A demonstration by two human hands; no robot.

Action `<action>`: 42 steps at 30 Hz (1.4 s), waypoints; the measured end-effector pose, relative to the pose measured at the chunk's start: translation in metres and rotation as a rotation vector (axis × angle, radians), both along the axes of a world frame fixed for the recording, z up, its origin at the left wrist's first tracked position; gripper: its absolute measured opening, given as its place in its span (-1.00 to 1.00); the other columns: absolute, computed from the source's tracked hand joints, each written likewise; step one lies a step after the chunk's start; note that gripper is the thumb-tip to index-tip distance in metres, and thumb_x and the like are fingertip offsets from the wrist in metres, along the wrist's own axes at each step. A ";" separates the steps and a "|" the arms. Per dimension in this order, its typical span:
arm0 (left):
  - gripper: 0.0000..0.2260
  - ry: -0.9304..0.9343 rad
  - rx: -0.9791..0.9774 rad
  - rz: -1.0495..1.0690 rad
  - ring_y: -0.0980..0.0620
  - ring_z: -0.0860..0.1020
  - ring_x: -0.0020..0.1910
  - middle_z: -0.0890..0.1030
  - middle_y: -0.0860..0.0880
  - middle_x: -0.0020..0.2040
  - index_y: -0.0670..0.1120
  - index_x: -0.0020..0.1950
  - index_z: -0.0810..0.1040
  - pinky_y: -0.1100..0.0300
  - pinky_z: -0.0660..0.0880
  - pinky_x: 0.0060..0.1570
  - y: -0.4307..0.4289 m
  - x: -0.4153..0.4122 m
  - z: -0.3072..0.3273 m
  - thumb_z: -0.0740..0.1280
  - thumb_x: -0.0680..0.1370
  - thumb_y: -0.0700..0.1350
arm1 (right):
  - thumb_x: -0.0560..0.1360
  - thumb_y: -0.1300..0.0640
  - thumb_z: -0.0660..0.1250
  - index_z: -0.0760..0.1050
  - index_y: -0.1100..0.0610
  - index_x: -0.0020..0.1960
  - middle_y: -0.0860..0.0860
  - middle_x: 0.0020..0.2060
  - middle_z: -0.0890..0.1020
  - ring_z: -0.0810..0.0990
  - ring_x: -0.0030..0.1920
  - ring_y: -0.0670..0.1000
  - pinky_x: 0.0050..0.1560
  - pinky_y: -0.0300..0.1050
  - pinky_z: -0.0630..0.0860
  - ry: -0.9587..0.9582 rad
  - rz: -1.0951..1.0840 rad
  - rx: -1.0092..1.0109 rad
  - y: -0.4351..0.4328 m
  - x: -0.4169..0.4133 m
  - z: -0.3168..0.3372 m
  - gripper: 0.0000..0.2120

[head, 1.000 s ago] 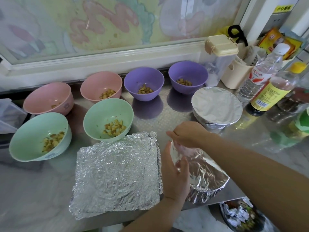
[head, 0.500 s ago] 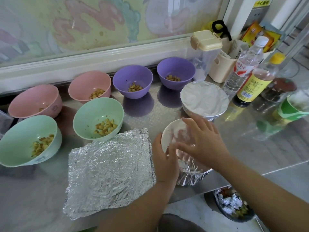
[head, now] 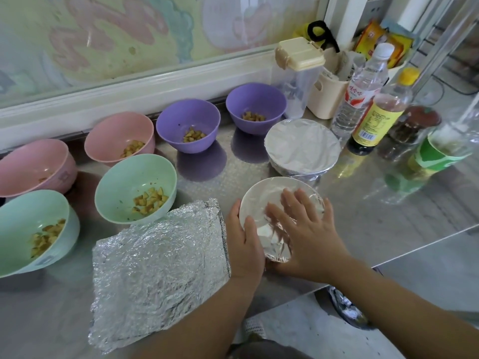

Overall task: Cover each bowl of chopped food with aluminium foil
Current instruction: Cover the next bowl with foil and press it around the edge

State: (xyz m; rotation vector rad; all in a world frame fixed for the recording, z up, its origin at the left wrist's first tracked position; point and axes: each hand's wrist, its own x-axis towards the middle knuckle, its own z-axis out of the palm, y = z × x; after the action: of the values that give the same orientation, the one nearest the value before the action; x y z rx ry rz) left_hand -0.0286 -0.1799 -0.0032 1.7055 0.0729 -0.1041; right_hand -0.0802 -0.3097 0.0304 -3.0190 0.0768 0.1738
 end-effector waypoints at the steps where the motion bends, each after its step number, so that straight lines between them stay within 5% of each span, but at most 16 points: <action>1: -0.51 0.000 -0.006 0.003 0.13 0.45 0.33 0.47 0.01 0.37 -0.09 0.49 0.36 0.05 0.39 0.38 0.000 0.000 0.000 0.12 0.57 0.00 | 0.26 -0.64 0.13 0.21 -0.07 0.57 0.15 0.60 0.20 0.14 0.59 0.29 0.36 0.62 0.13 0.005 0.005 -0.012 0.000 0.000 -0.001 0.04; 9: -0.53 0.052 -0.045 0.009 0.12 0.47 0.35 0.51 0.08 0.37 0.01 0.45 0.43 0.01 0.40 0.40 -0.003 0.011 -0.002 0.11 0.57 0.08 | 0.28 -0.61 0.11 0.11 -0.07 0.62 0.15 0.63 0.10 0.04 0.61 0.30 0.36 0.61 0.05 0.102 -0.098 -0.034 0.012 0.004 0.002 0.05; 12: -0.56 0.043 -0.036 0.017 0.13 0.52 0.29 0.58 0.11 0.30 0.01 0.37 0.54 -0.01 0.44 0.35 0.003 0.030 0.001 0.10 0.57 0.09 | 0.26 -0.62 0.06 -0.20 -0.10 0.64 0.12 0.64 -0.20 -0.24 0.61 0.28 0.40 0.60 -0.10 0.123 -0.203 0.005 0.026 0.013 0.005 0.13; 16: -0.63 0.012 -0.013 0.070 0.18 0.55 0.24 0.63 0.11 0.23 -0.02 0.30 0.59 0.02 0.45 0.34 0.014 0.057 0.012 0.10 0.64 0.03 | 0.17 -0.64 0.27 -0.45 -0.17 0.58 0.03 0.57 -0.44 -0.46 0.56 0.22 0.44 0.56 -0.16 0.242 -0.288 0.204 0.030 0.021 0.024 0.31; 22: -0.64 0.036 -0.008 0.093 0.26 0.34 0.42 0.42 0.18 0.44 0.01 0.51 0.39 0.34 0.25 0.36 0.017 0.033 0.024 0.08 0.72 -0.06 | 0.35 -0.63 0.06 -0.08 -0.12 0.64 0.00 0.65 -0.11 -0.15 0.63 0.11 0.56 0.25 -0.05 -0.041 -0.210 0.224 -0.010 0.051 0.039 0.03; 27: -0.55 0.166 -0.158 0.154 0.05 0.37 0.47 0.36 0.06 0.52 0.13 0.56 0.26 -0.06 0.35 0.45 -0.007 0.001 0.006 0.11 0.65 0.06 | 0.45 -0.49 -0.08 0.17 -0.06 0.61 -0.06 0.62 0.17 0.01 0.63 0.03 0.59 0.08 -0.03 -0.085 -0.009 0.163 -0.027 0.068 0.005 -0.15; 30: -0.58 0.202 -0.194 0.228 -0.02 0.43 0.42 0.42 0.00 0.47 0.15 0.54 0.29 -0.08 0.40 0.40 -0.020 -0.001 0.005 0.10 0.66 0.02 | 0.48 -0.44 -0.01 0.29 -0.01 0.57 -0.02 0.57 0.30 0.15 0.60 0.05 0.59 0.06 0.02 -0.121 -0.012 0.202 -0.027 0.068 -0.004 -0.19; 36: -0.65 0.221 -0.199 0.314 0.03 0.47 0.35 0.47 0.02 0.42 0.03 0.49 0.39 0.06 0.44 0.35 -0.026 0.010 0.015 0.07 0.72 -0.13 | 0.47 -0.43 0.01 0.33 0.01 0.55 0.02 0.57 0.30 0.16 0.60 0.08 0.58 0.04 0.01 -0.128 -0.015 0.247 -0.017 0.066 -0.007 -0.20; 42: -0.68 0.186 -0.124 0.249 -0.02 0.56 0.25 0.60 -0.02 0.27 0.02 0.38 0.51 -0.06 0.48 0.30 -0.012 0.029 0.011 0.08 0.71 -0.14 | 0.41 -0.46 -0.22 0.14 -0.08 0.62 0.03 0.62 0.16 0.03 0.63 0.08 0.61 0.08 -0.07 -0.022 0.060 0.133 -0.019 0.103 0.009 -0.11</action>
State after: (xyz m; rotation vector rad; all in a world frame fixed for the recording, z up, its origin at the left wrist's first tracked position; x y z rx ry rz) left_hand 0.0005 -0.1916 0.0083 1.5470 0.4074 -0.0794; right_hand 0.0232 -0.3288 0.0394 -2.8912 -0.0268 0.1451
